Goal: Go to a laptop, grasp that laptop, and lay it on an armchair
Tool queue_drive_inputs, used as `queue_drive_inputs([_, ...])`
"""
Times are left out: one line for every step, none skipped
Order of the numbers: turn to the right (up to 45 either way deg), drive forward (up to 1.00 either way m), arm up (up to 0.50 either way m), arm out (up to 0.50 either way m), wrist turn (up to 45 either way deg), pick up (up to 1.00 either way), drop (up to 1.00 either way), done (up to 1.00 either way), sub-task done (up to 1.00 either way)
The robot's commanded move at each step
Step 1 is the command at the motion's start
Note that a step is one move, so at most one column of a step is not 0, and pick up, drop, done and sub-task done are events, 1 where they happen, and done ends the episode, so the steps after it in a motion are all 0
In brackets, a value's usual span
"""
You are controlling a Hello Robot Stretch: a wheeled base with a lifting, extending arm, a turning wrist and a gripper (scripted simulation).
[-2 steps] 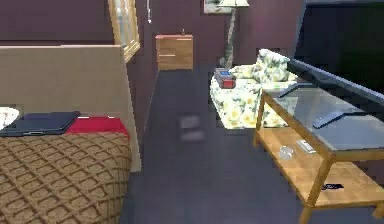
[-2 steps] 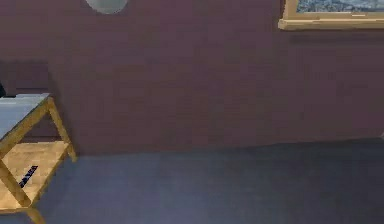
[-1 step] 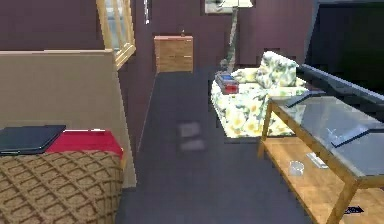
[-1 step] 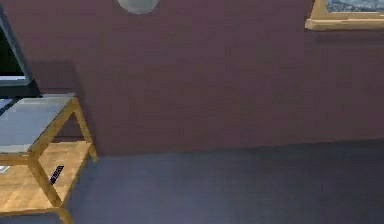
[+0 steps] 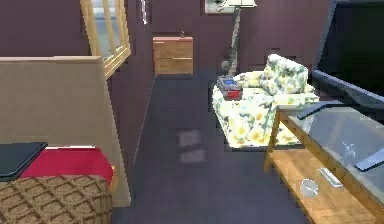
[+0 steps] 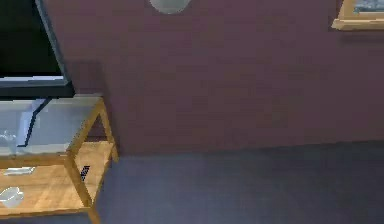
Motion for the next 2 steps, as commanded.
queue_drive_inputs([45.0,0.0,0.0,0.0,0.0,0.0,0.0,0.0,0.0])
queue_drive_inputs([39.0,0.0,0.0,0.0,0.0,0.0,0.0,0.0,0.0])
